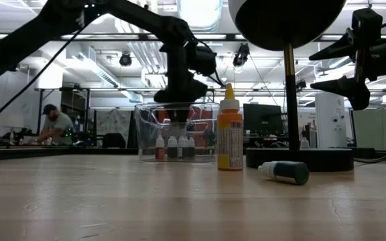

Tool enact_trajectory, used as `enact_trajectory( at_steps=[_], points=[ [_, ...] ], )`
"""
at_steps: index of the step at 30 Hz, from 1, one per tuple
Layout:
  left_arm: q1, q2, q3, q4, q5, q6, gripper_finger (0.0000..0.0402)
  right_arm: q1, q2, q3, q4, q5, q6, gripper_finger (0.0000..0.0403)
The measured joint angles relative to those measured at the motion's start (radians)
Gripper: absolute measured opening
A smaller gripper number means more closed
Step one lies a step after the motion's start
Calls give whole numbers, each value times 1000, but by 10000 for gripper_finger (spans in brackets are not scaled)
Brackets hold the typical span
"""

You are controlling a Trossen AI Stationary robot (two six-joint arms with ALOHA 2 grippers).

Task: Pick & Place food coloring
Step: Put the large green food coloring bottle into the transparent bin

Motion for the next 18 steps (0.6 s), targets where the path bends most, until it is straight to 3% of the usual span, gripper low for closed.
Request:
enact_trajectory(
  at_steps=[4, 15, 18],
  points=[
    [7, 26, -3, 10, -75, -3, 117, 0, 0, 0, 0, 0, 0, 302],
    [13, 34, -13, 59, -90, 2, 120, 0, 0, 0, 0, 0, 0, 302],
    [13, 34, -13, 59, -90, 2, 166, 0, 0, 0, 0, 0, 0, 302]
  ],
)
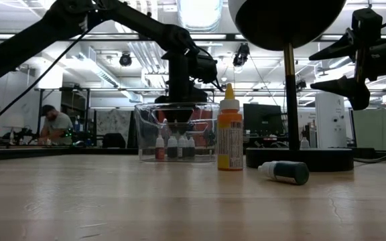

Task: Pick & Place food coloring
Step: Put the large green food coloring bottle into the transparent bin, then put the large orange food coloring bottle into the transparent bin

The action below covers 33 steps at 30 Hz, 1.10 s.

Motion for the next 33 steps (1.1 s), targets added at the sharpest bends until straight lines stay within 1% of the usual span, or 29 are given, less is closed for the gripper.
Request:
enact_trajectory(
  at_steps=[2, 4, 6, 8, 10, 16, 21, 25, 27, 32, 33],
  points=[
    [0, 0, 0, -4, 0, 0, 202, 0, 0, 0, 0, 0, 0, 302],
    [0, -2, 0, -18, 1, -5, 229, 0, 0, 0, 0, 0, 0, 302],
    [0, -5, 0, -35, 10, -11, 247, 0, 0, 0, 0, 0, 0, 302],
    [-1, -22, 0, -70, 22, -21, 255, 0, 0, 0, 0, 0, 0, 302],
    [-3, -52, 0, -87, 39, -36, 258, 0, 0, 0, 0, 0, 0, 302],
    [-10, -164, 0, -99, 35, -51, 260, 0, 0, 0, 0, 0, 0, 302],
    [-58, -272, -1, -121, 33, -73, 261, 0, 0, 0, 0, 0, 0, 302],
    [-133, -345, -4, -196, 31, -108, 261, 0, 0, 0, 0, 1, 0, 302],
    [-185, -379, -10, -205, 20, -113, 261, 0, -1, 0, 0, 0, 0, 302],
    [-320, -455, -77, -219, -99, -165, 261, 0, 0, 0, 0, 0, 0, 302],
    [-341, -465, -93, -222, -107, -188, 261, 0, 0, 0, 0, 0, 0, 302]
  ],
)
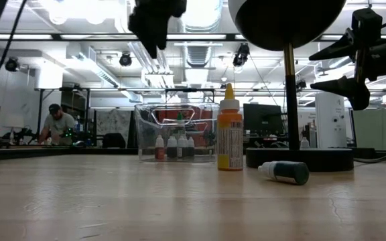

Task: Pick & Place food coloring
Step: Put the large orange food coloring bottle into the transparent bin

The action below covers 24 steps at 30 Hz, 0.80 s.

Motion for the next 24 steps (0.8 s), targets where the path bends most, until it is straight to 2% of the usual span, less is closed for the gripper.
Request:
enact_trajectory(
  at_steps=[10, 18, 24],
  points=[
    [-195, -52, -188, -42, -2, -398, 261, 0, 0, 0, 0, -1, 0, 302],
    [-346, -82, -346, -66, 80, -682, 261, 0, -1, 0, 0, 0, 0, 302],
    [-466, -158, -478, -89, 163, -881, 261, 0, -1, 0, 0, 0, 0, 302]
  ],
)
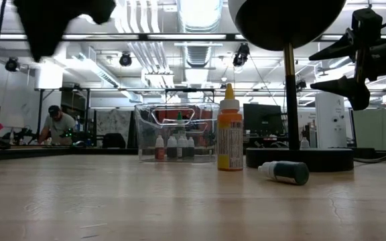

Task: Pick & Place food coloring
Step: Put the large orange food coloring bottle into the transparent bin

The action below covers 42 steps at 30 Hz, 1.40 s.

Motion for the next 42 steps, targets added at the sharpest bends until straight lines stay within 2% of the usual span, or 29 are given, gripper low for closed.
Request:
enact_trajectory(
  at_steps=[9, 19, 22, 29, 42],
  points=[
    [-136, -122, -208, 32, 144, -129, 262, 0, 0, 0, 0, 0, 0, 302],
    [-280, -256, -393, 273, 161, -221, 262, 0, 0, 0, 0, 0, 0, 302],
    [-338, -270, -436, 299, 161, -250, 262, 0, 0, 0, 0, 0, 0, 302],
    [-476, -267, -476, 356, 98, -259, 262, 0, 0, 0, 0, 0, 0, 302],
    [-578, -183, -479, 527, 146, -306, 262, 0, 0, 0, 0, 0, 0, 302]
  ],
)
